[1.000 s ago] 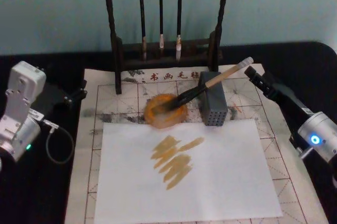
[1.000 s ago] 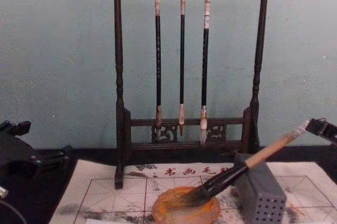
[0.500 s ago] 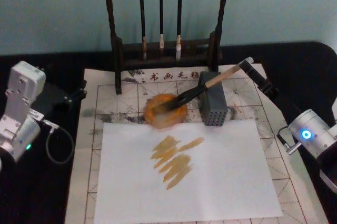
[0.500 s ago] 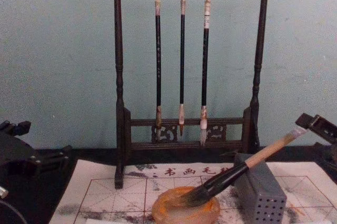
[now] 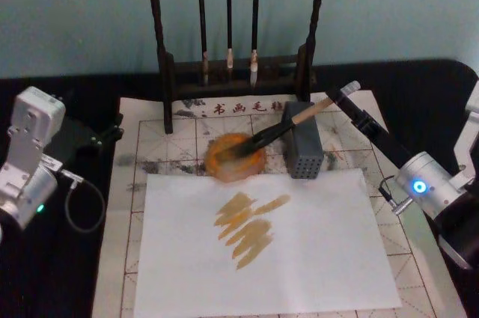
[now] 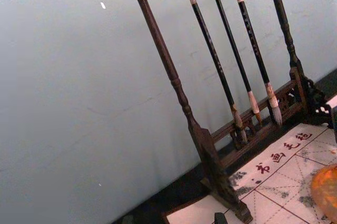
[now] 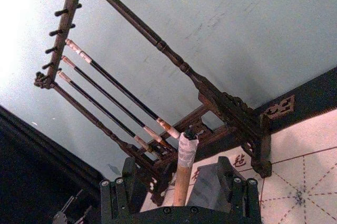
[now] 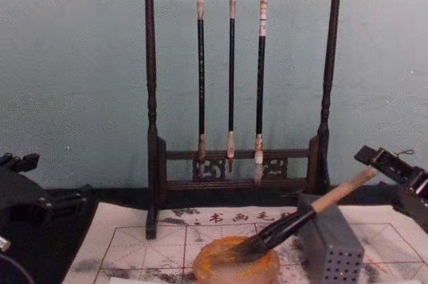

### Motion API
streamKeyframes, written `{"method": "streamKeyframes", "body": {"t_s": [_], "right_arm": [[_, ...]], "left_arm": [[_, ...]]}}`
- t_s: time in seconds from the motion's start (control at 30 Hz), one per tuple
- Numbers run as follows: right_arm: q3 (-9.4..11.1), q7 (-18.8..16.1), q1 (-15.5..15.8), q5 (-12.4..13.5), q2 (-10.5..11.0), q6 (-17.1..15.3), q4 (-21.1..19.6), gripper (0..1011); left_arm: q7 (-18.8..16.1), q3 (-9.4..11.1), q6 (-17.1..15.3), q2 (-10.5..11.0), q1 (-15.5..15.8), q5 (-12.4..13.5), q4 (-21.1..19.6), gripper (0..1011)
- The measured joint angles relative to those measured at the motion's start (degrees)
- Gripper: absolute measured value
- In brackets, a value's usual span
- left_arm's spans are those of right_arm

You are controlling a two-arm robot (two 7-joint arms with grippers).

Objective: Pick up the brush from the inkstone, write on the paper, then place the brush back to its original position.

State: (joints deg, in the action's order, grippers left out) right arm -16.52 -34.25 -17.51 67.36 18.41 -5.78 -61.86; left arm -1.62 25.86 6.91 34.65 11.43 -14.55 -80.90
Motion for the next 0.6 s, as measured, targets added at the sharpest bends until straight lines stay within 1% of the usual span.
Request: {"method": "streamKeyframes", "body": {"t_s": [0.33, 0.6], "right_arm": [[-1.6, -1.4, -1.8, 1.1, -0.3, 1.2, 2.5, 1003], [-2.3, -1.6, -2.4, 1.4, -0.3, 1.8, 3.3, 1002]], "left_arm": [[0.0, 0.0, 0.0, 0.0, 0.0, 0.0, 0.0, 1001], [0.0, 0.0, 0.0, 0.0, 0.0, 0.0, 0.0, 1001]]}}
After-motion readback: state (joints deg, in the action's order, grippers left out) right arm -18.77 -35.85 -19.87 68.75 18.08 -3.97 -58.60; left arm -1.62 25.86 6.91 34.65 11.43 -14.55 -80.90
